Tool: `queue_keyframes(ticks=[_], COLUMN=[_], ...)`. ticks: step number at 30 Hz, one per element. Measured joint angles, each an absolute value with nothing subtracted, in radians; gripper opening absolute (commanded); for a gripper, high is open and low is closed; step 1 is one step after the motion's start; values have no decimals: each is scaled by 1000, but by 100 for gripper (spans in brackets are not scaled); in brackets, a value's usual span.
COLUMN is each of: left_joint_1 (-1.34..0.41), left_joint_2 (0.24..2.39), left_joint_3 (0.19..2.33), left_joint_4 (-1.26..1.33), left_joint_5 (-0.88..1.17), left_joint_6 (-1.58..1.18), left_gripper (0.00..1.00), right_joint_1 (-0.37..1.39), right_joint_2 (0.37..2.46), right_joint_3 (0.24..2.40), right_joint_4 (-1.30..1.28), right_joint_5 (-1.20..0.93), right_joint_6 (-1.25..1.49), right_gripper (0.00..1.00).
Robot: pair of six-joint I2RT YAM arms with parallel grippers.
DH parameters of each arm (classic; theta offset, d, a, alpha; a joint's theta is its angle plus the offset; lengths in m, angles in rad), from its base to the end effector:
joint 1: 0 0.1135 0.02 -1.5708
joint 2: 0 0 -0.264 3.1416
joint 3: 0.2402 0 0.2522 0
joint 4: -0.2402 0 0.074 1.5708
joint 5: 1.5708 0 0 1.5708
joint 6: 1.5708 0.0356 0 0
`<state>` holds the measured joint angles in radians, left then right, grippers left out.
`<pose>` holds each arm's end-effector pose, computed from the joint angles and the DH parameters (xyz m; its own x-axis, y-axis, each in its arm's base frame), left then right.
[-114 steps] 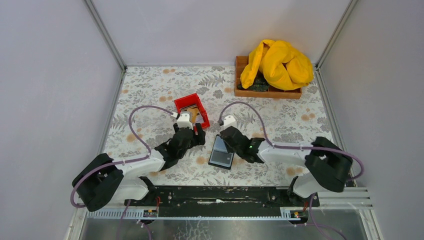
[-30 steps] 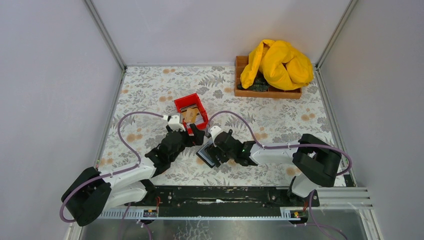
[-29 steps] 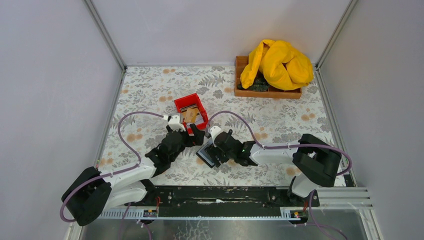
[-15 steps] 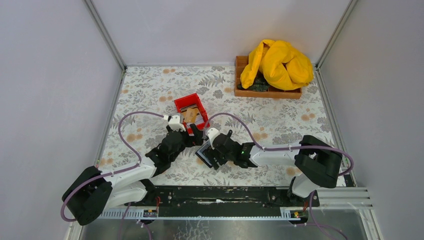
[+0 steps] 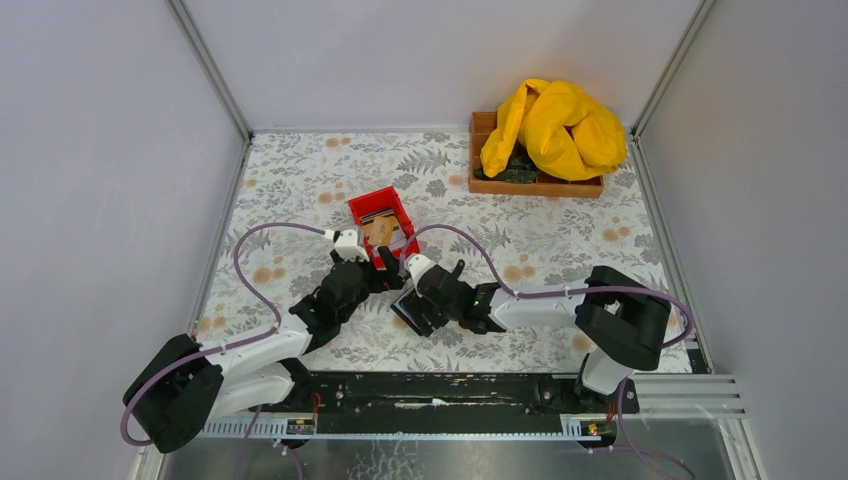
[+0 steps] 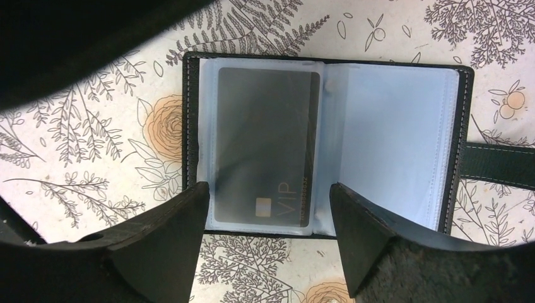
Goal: Take the credit cards out of the card holder
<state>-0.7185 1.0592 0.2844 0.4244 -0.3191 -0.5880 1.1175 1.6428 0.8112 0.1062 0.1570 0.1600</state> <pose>0.1647 -0.1292 0.1782 -0.4387 -0.3161 -0.8412 0.1922 0.8815 -0.4314 0.1495 0.2943 0.1638 -0.4201 -0.5031 -0.7552 -0.7797 0.6259 0.0168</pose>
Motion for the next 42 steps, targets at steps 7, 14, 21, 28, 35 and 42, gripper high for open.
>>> queue_keyframes(ticks=[7, 14, 21, 28, 35, 42], left_joint_1=[-713, -712, -712, -713, -713, -713], left_joint_2=[1059, 1059, 1059, 1059, 1059, 1052], left_joint_3=[284, 284, 284, 284, 284, 285], left_joint_4=[423, 423, 424, 424, 425, 415], left_joint_5=[-322, -321, -321, -321, -317, -335], left_joint_6=[-587, -586, -586, -586, -586, -593], left_gripper=[100, 100, 100, 100, 100, 100], right_joint_1=[1118, 1118, 1118, 1118, 1123, 1159], right_joint_2=[1655, 1655, 1655, 1655, 1586, 1543], right_joint_3=[811, 811, 811, 811, 770, 797], right_joint_4=[108, 109, 110, 109, 109, 59], right_joint_5=[166, 167, 167, 162, 119, 142], right_joint_6=[161, 165, 171, 199, 255, 248], right_gripper=[67, 48, 22, 1, 13, 52])
